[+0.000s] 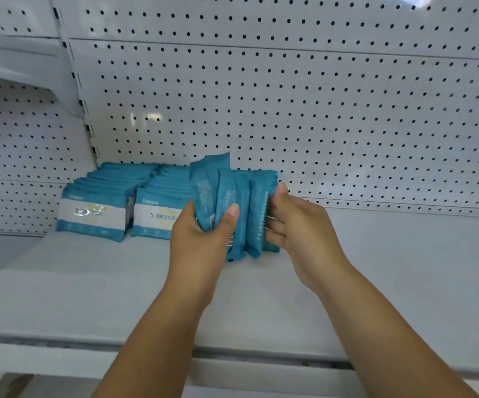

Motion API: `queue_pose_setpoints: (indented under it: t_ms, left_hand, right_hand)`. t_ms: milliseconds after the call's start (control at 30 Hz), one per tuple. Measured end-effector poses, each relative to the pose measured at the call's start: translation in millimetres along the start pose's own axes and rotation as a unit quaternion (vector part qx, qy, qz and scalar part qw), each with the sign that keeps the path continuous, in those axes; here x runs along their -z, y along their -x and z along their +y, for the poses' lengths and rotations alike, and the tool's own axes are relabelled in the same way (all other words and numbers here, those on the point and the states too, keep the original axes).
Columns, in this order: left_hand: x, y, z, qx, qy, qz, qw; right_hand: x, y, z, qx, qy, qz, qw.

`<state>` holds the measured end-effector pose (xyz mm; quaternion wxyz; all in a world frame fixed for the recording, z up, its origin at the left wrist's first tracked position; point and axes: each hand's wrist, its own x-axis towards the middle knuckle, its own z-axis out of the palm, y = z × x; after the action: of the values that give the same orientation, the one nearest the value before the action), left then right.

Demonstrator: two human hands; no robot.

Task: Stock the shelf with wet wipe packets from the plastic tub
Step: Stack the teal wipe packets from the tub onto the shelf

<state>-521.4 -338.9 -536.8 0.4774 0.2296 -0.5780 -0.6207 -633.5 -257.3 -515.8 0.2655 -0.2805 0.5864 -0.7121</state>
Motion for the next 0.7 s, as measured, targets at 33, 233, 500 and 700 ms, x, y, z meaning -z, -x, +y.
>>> queue_pose_setpoints:
  t_ms: [33, 233, 500, 700]
  left_hand:
    - [1.3, -0.8, 0.3, 0.004, 0.013, 0.000, 1.000]
    - [7.0, -2.7, 6.3, 0.036, 0.067, -0.015, 0.997]
    - [18.8, -7.4, 7.1, 0.101, 0.084, 0.026, 0.991]
    - [20.3, -6.6, 15.8, 0.124, 0.101, -0.062, 0.985]
  right_hand:
    - [0.6, 1.8, -3.6, -0.014, -0.034, -0.023, 0.999]
    - [0.0, 11.1, -9.2, -0.053, -0.128, -0.108, 0.984]
    - [7.6, 9.4, -3.3, 0.074, 0.138, -0.060, 0.986]
    - [12.7, 5.8, 2.2, 0.045, 0.123, -0.073, 0.989]
